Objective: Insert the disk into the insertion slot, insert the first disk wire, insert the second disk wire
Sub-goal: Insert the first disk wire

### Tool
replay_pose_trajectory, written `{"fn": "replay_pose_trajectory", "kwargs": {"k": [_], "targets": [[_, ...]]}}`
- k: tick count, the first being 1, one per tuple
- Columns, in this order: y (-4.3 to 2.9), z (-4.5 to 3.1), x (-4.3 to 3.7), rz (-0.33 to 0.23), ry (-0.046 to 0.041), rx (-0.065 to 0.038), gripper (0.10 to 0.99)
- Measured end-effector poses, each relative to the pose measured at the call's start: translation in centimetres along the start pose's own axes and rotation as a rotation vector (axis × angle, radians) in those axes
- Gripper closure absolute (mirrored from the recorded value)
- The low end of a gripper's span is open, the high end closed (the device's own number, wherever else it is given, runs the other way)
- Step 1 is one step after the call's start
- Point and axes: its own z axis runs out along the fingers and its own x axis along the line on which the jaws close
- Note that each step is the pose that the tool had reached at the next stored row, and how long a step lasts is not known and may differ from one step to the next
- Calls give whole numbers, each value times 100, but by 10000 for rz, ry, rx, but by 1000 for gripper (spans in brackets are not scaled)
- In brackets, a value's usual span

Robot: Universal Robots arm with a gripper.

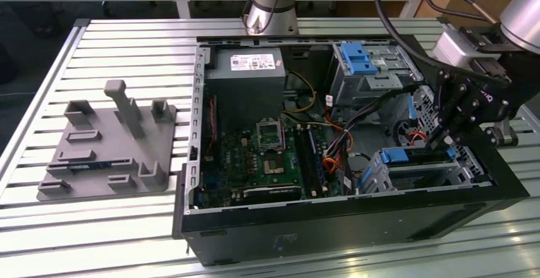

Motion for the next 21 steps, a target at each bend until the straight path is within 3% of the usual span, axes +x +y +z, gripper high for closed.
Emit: {"fn": "replay_pose_trajectory", "kwargs": {"k": [21], "targets": [[-4,83,1,0,9,1,922]]}}
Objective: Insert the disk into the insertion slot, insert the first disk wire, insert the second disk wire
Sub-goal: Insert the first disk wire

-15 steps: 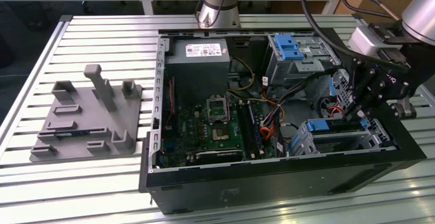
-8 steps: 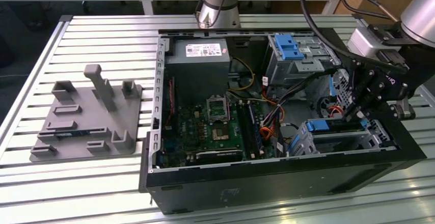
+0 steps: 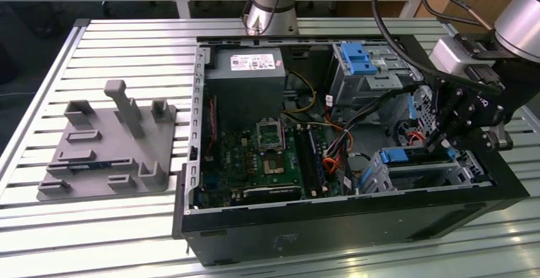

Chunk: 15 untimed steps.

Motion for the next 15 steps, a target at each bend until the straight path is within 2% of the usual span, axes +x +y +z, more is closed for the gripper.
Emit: {"fn": "replay_pose_trajectory", "kwargs": {"k": [3,4,5,6,15], "targets": [[0,2,0,0,-14,-2,910],[1,-11,0,0,-15,-1,851],[2,-40,0,0,-10,-1,851],[3,-72,1,1,-11,-1,784],[15,-471,5,0,-8,-1,784]]}}
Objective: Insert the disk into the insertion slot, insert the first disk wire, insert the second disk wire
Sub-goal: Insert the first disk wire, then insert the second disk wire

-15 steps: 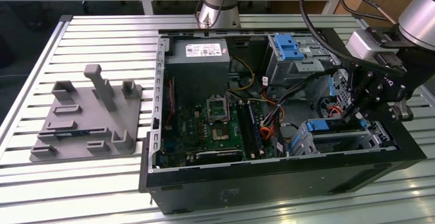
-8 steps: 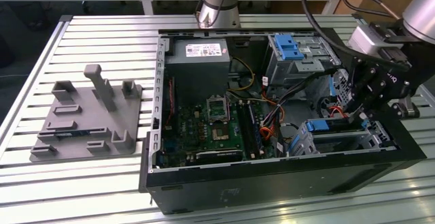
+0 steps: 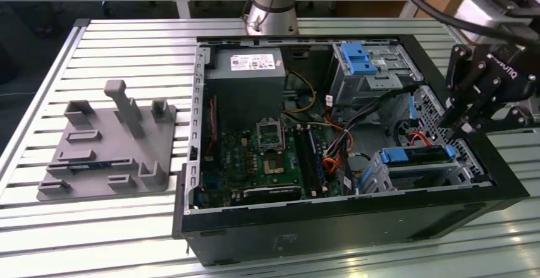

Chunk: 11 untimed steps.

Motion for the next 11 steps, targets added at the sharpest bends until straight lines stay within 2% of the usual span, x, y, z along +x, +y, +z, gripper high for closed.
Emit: {"fn": "replay_pose_trajectory", "kwargs": {"k": [2,3,11], "targets": [[2,-87,0,0,-1,0,784],[3,-101,0,0,1,0,784],[3,-108,0,0,-1,0,784]]}}
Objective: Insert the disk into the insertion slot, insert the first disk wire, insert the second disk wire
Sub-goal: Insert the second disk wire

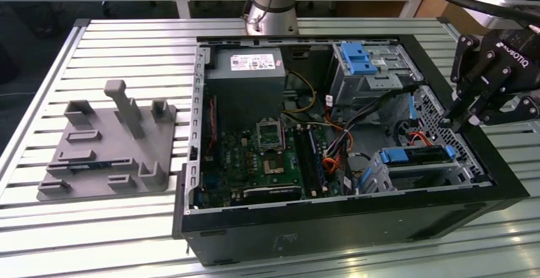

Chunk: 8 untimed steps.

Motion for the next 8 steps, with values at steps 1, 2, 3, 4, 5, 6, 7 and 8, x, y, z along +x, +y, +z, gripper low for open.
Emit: {"fn": "replay_pose_trajectory", "kwargs": {"k": [1,2,3,4,5,6,7,8], "targets": [[0,0,0,0,0,0,784],[0,0,0,0,0,0,784],[0,0,0,0,0,0,784],[0,0,0,0,1,0,784],[0,0,0,0,0,0,784],[0,-1,0,0,2,0,784],[0,-2,-3,0,7,1,784],[0,-2,-9,1,14,0,776]]}}
